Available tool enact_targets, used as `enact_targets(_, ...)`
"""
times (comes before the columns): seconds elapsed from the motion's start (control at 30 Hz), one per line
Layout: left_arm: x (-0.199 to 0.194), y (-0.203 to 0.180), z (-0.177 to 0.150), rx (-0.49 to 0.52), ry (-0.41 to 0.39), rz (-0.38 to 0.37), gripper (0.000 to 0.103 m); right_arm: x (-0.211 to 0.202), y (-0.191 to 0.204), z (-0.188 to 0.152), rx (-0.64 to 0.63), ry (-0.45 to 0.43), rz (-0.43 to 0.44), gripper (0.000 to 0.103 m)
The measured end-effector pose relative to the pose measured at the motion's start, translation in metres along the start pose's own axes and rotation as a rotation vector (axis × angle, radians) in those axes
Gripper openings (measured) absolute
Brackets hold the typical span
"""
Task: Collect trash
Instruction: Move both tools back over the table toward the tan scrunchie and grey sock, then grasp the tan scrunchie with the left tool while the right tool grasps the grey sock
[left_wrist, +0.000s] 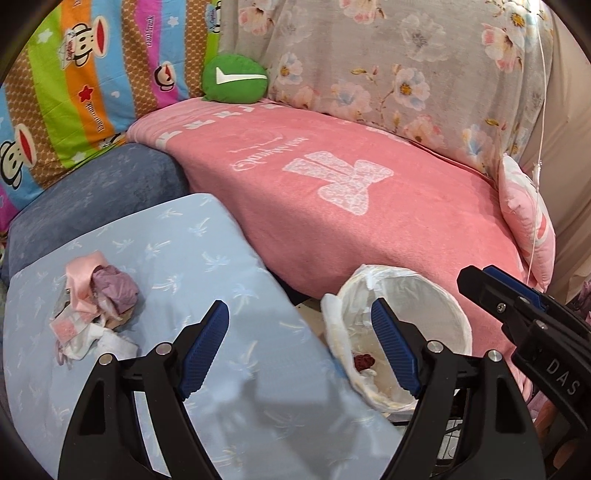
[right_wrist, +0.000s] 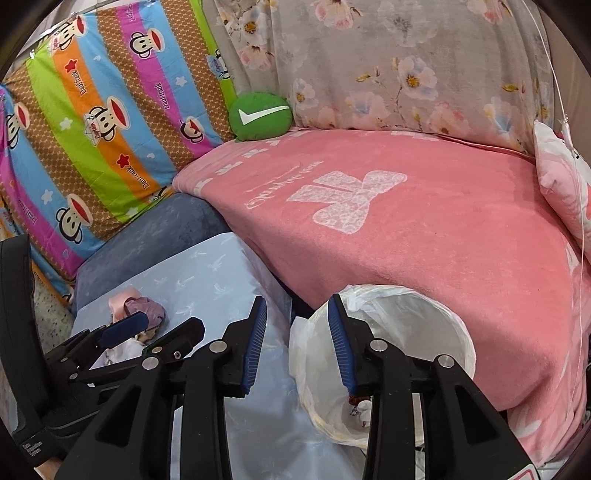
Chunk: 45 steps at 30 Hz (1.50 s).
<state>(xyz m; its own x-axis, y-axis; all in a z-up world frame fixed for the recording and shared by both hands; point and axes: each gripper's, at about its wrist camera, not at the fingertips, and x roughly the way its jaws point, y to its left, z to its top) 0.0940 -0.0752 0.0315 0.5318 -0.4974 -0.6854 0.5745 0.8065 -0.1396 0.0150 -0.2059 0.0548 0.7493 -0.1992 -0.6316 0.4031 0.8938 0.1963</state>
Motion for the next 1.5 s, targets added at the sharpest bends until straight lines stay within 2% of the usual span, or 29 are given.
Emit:
enact_targets(0.17,-0.004,0.028,-0.009,-0.033,0.011,0.044,0.076,0.007,0.026,-0.007,-0.034,0.018,0.023,0.038)
enact_targets(0.77,-0.013,0.14,-0.06,-0.215,0.09,0.176,0.076,0.037,0.134,-0.043,-0.165,0.1,0.117,0.04)
enact_targets(1.03,-0.008,0.19,-0.095,-0.301,0.163,0.229,0.076,0.057,0.167,-0.065,-0.199,0.153,0.135,0.043)
enact_targets(1.27,0.006,0.213,-0.118,-0.342,0.227,0.242,0.075,0.076,0.194,-0.08,-0.23,0.195,0.147,0.043)
enact_targets(1.5,0.021,0.224,-0.132,-0.364,0.286,0.212,0.058,0.095,0.216,-0.093,-0.259,0.239,0.154,0.043)
